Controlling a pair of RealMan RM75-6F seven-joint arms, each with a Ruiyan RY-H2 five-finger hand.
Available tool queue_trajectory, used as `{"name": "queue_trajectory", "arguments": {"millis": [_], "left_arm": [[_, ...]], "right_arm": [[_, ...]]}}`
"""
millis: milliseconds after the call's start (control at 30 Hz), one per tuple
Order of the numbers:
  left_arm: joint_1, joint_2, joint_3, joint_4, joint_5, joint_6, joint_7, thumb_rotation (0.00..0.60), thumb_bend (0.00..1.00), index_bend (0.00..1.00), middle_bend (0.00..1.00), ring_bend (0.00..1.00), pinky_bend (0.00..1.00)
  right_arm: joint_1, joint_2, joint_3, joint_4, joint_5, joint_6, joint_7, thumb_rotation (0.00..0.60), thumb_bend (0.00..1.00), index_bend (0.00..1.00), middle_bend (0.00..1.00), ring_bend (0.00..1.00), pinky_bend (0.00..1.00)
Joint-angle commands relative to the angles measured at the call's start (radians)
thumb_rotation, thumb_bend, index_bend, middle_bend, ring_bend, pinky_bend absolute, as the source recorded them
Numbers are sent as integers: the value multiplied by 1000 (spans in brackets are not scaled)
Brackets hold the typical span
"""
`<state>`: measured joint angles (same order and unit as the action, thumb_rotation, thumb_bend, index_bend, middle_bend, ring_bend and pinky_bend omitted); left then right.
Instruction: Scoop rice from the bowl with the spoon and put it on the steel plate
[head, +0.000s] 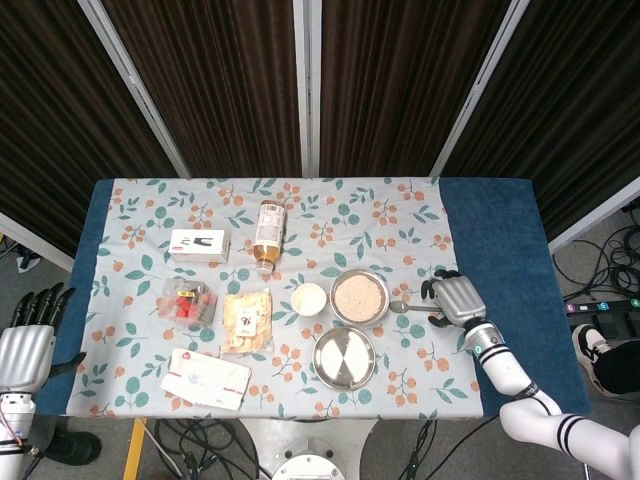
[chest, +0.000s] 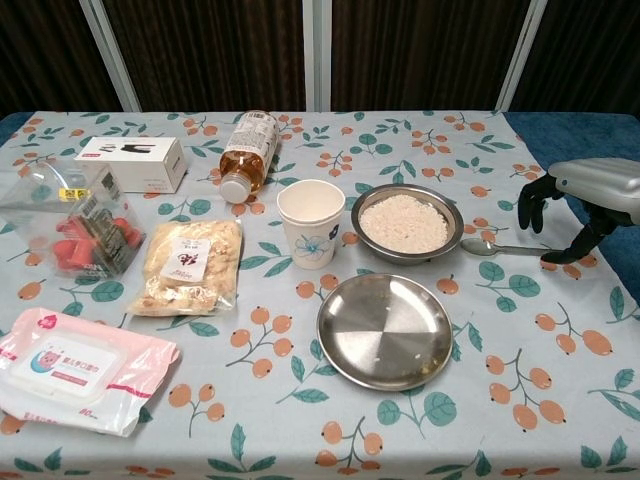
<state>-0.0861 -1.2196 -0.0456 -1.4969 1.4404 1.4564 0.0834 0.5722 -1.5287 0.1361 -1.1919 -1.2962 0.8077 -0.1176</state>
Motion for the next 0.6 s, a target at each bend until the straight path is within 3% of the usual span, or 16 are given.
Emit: {"name": "queue_trajectory", "arguments": {"millis": [33, 600], "left_arm": [[0, -1, 0, 2, -1, -1, -1, 600, 0, 135, 148, 103, 81], [-2, -7, -2, 16, -10, -12, -18, 600, 0, 135, 148, 103, 81]], "right_arm": [[-2, -4, -12, 7, 1, -2, 1, 600, 123, 463, 476, 208, 219], [32, 2, -25, 12, 32, -32, -16, 600, 221, 465, 489, 209, 203]]}}
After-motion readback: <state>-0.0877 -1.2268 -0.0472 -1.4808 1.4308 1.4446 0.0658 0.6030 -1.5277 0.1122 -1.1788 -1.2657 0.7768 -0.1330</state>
